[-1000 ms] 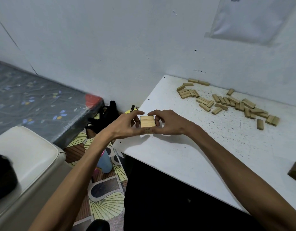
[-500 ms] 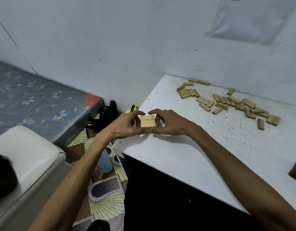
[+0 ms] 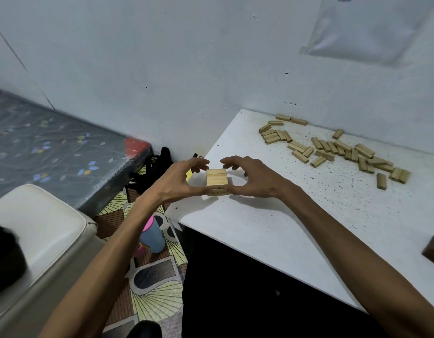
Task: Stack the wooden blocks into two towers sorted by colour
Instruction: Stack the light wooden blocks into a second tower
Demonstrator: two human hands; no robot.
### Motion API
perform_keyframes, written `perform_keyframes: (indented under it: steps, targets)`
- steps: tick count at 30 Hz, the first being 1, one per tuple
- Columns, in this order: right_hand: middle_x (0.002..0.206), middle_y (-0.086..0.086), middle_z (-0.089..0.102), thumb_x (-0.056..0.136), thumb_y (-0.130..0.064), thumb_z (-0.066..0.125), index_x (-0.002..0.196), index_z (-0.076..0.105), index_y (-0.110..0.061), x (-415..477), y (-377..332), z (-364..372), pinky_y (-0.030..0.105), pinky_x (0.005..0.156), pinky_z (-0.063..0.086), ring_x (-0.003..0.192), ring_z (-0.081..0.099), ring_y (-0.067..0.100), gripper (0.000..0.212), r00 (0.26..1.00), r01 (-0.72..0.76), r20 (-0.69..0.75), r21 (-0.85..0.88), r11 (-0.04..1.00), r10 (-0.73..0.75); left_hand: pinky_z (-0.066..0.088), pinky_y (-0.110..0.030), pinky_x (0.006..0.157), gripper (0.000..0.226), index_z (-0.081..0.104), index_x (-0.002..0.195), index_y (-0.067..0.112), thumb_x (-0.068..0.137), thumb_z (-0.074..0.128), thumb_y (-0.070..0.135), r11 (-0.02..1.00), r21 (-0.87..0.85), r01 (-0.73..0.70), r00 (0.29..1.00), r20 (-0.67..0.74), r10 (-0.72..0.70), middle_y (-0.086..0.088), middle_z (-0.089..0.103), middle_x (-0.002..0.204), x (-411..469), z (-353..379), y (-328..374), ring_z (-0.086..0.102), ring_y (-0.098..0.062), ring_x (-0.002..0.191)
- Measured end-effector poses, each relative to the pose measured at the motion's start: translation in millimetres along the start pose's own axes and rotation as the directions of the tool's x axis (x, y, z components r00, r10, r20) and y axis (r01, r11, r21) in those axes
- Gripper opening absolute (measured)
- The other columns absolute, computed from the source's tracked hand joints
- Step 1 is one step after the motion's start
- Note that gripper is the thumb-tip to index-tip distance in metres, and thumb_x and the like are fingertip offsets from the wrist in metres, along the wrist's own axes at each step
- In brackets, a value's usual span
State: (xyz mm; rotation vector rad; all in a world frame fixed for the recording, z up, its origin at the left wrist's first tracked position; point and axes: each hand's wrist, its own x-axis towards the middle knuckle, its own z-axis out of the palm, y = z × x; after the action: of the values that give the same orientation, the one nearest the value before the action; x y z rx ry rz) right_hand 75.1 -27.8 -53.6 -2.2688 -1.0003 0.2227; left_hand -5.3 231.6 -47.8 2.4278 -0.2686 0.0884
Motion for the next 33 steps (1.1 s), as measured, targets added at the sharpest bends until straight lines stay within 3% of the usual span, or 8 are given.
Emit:
perform_keyframes:
  steps: [3,5,8,12,17,22,30,33]
  targets:
    - [0.137,-0.017,0.062,0.086,-0.048,0.078,0.148,0.045,-0.035,-2,1,1,0.026,0.095,0.044,0.122,0.054,0.003,0.072,1.000,-0.009,0.022,-0.005,1.000,0.009,0.045,-0.026,0.101,0.093,0.050,0.150,0.026,0.069,0.087,0.054,0.998,-0.054,0.042,0.999,0.021,-0.041,0.017,0.064,0.135,-3,2,-3,0.058,-0.001,0.124]
    - [0.135,-0.018,0.062,0.085,-0.050,0.078,0.148,0.044,-0.035,-2,1,2,0.026,0.093,0.043,0.121,0.054,0.005,0.073,1.000,-0.011,0.016,-0.010,1.000,0.011,0.047,-0.029,0.101,0.098,0.047,0.151,0.028,0.066,0.079,0.066,0.998,-0.037,0.056,0.998,0.014,-0.056,0.015,0.065,0.137,-5,3,-3,0.059,-0.003,0.122]
    - [0.123,-0.017,0.059,0.082,-0.055,0.080,0.149,0.045,-0.033,-2,2,2,0.018,0.085,0.038,0.109,0.049,0.003,0.078,1.000,-0.002,-0.008,-0.027,1.000,0.001,0.045,-0.028,0.082,0.099,0.045,0.149,0.026,0.068,0.072,0.075,0.996,0.076,0.038,0.999,0.002,-0.039,0.016,0.063,0.117,-5,1,-2,0.057,-0.002,0.099]
    - [0.107,-0.013,0.058,0.082,-0.051,0.083,0.149,0.045,-0.029,2,-3,-1,0.022,0.079,0.039,0.100,0.050,0.002,0.080,0.999,-0.036,0.024,0.000,0.999,0.036,0.038,-0.024,0.066,0.096,0.039,0.151,0.023,0.075,0.086,0.058,0.993,0.096,0.064,0.993,0.091,-0.073,0.009,0.056,0.097,2,0,0,0.051,-0.006,0.076]
    - [0.102,-0.012,0.059,0.080,-0.055,0.083,0.152,0.043,-0.028,8,-12,1,0.025,0.081,0.039,0.098,0.050,0.000,0.086,0.991,-0.076,0.111,0.004,0.997,0.075,0.037,-0.025,0.068,0.098,0.039,0.152,0.024,0.073,0.087,0.058,0.988,0.115,0.102,0.980,0.159,-0.120,0.007,0.058,0.098,9,2,4,0.055,-0.006,0.085]
    - [0.093,-0.004,0.066,0.075,-0.062,0.084,0.154,0.035,-0.027,11,-11,4,0.036,0.084,0.050,0.092,0.062,0.011,0.099,0.970,-0.152,0.186,-0.041,0.988,0.157,0.049,-0.032,0.078,0.111,0.032,0.156,0.023,0.068,0.082,0.069,0.971,0.192,0.144,0.960,0.211,-0.184,0.010,0.064,0.098,11,6,5,0.061,-0.006,0.090]
    - [0.104,-0.005,0.065,0.077,-0.048,0.088,0.157,0.030,-0.024,18,-9,8,0.026,0.079,0.045,0.096,0.061,0.012,0.102,0.967,-0.144,0.207,-0.036,0.989,0.148,0.049,-0.034,0.093,0.118,0.027,0.160,0.021,0.067,0.088,0.062,0.968,0.197,0.157,0.958,0.209,-0.198,0.007,0.062,0.116,16,10,6,0.060,-0.016,0.104]
    - [0.108,-0.009,0.061,0.078,-0.045,0.088,0.158,0.029,-0.023,19,-11,7,0.016,0.075,0.037,0.093,0.056,0.001,0.102,0.969,-0.131,0.203,-0.042,0.990,0.137,0.048,-0.031,0.091,0.113,0.030,0.159,0.021,0.069,0.089,0.057,0.973,0.181,0.143,0.960,0.215,-0.181,0.006,0.061,0.118,16,10,6,0.059,-0.016,0.104]
